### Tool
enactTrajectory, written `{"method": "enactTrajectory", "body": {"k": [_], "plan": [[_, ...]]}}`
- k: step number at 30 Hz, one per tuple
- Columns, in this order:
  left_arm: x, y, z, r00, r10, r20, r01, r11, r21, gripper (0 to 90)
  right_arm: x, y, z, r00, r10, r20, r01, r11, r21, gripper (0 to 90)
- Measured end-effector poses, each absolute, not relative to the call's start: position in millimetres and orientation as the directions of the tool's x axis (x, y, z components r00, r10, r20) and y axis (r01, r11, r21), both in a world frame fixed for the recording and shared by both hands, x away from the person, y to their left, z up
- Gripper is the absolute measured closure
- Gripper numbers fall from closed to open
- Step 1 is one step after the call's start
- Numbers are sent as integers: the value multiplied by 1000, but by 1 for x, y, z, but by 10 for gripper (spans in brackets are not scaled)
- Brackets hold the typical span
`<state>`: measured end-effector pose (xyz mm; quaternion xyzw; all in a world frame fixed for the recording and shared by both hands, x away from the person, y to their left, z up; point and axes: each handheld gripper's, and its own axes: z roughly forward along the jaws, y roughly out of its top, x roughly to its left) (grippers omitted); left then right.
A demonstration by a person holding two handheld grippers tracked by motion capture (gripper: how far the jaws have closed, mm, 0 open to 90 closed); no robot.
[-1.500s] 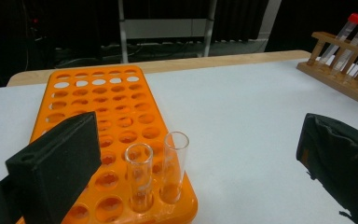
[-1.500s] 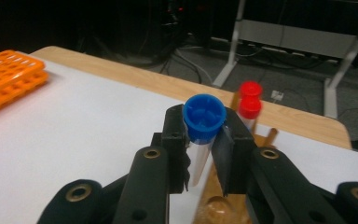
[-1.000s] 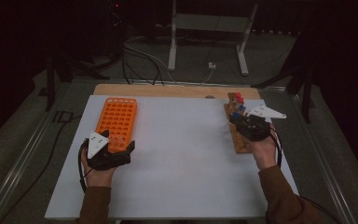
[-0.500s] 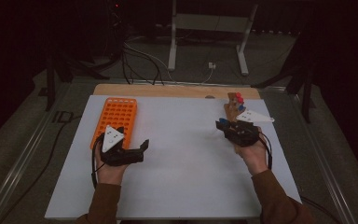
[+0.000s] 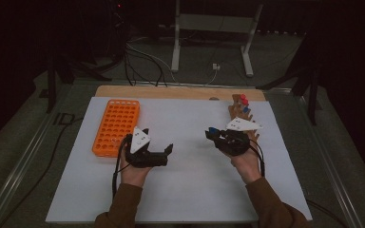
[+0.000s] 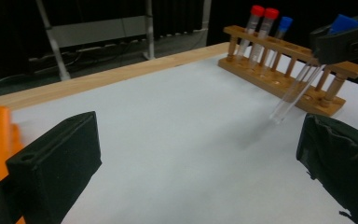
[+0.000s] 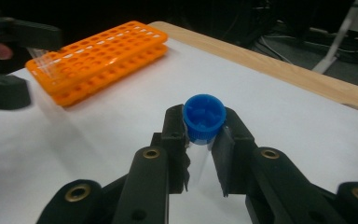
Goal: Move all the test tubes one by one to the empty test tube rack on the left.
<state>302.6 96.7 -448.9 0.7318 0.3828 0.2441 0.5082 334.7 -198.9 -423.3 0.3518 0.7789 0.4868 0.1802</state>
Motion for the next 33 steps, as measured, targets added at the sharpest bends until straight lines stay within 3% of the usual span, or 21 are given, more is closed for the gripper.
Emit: {"method": "enactTrajectory", "body": {"k": [12,18,22,28,33], "plan": [[305,61,-456,656,755,-3,302,-260,917,67,329,-178,-428,-729,680,85,380,298,876,759],[304,42,-459,691,722,20,303,-314,900,176,326,-167,-429,-746,659,93,382,310,871,758],[303,33,-462,705,708,36,290,-335,897,287,325,-162,-430,-755,648,99,380,310,871,758],[302,28,-463,735,676,55,259,-355,898,586,324,-160,-430,-763,637,110,383,309,870,758],[302,28,-463,738,672,63,251,-360,899,706,324,-159,-430,-767,631,113,383,309,870,759]]}}
